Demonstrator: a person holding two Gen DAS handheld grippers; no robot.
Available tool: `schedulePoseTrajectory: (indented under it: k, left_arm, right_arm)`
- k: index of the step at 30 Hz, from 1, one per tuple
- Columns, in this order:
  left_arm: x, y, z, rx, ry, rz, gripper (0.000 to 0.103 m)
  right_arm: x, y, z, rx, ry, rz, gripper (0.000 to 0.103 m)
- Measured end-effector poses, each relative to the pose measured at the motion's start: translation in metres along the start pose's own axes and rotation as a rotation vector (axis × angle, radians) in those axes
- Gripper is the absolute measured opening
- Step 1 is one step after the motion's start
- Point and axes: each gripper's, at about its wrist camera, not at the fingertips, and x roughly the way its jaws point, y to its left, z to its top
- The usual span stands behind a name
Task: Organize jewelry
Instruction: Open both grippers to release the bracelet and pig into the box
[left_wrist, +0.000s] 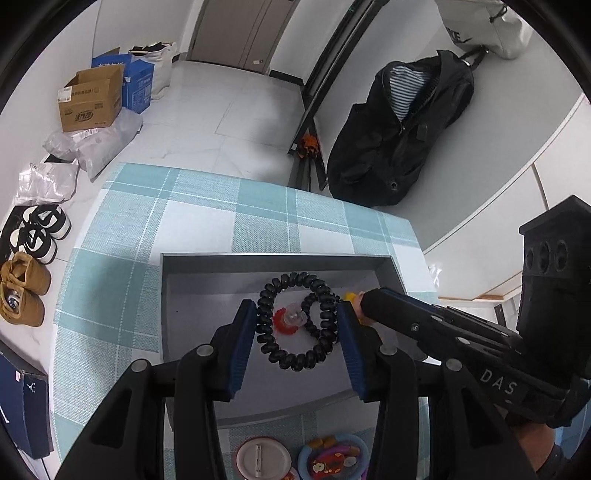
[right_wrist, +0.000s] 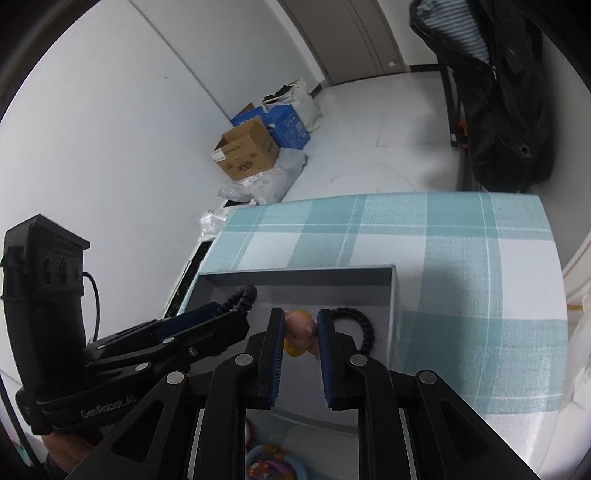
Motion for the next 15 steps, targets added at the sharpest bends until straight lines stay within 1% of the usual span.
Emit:
schedulePoseTrajectory:
  k: [4,5,9,10,11,12,14,15]
  left_arm:
    - [-0.001,0.005,0.002,-0.037,-0.008,-0.014,0.04]
    - [-0.001,0.006,0.003,-0.049,-0.006,-0.02,0.045]
    - [-0.001,0.007,0.004,-0.065,0.007,-0.044,0.049]
    - [-0.002,0.007,0.003,-0.066,0.009,-0.043,0.057]
    - [-0.004,0.007,0.003,-0.072,0.002,-0.04,0.062]
    - [-0.008,0.008,0.003,-0.074,-0.02,-0.044,0.063]
    - [-0.013,0.009,0.002,-0.072,-0.037,-0.051,0.063]
    - [-0.015,0.01,0.002,-0.074,-0.041,-0.057,0.063]
  right_arm:
    - [-0.006,0.0,-0.001,0.002,-0.025,-0.005,0.017]
    - [-0.007,0.001,-0.001,-0.001,-0.029,-0.005,0.019]
    - [-0.012,0.005,-0.003,-0.016,-0.044,0.009,0.02]
    - [-0.013,0.005,-0.003,-0.016,-0.043,0.011,0.023]
    - [-0.015,0.004,-0.003,-0.013,-0.044,0.012,0.031]
    - [-0.015,0.004,-0.003,-0.011,-0.045,0.014,0.034]
    - [-0.021,0.001,-0.003,-0.003,-0.061,0.025,0.043]
    - [-0.025,0.0,-0.002,0.001,-0.07,0.031,0.043]
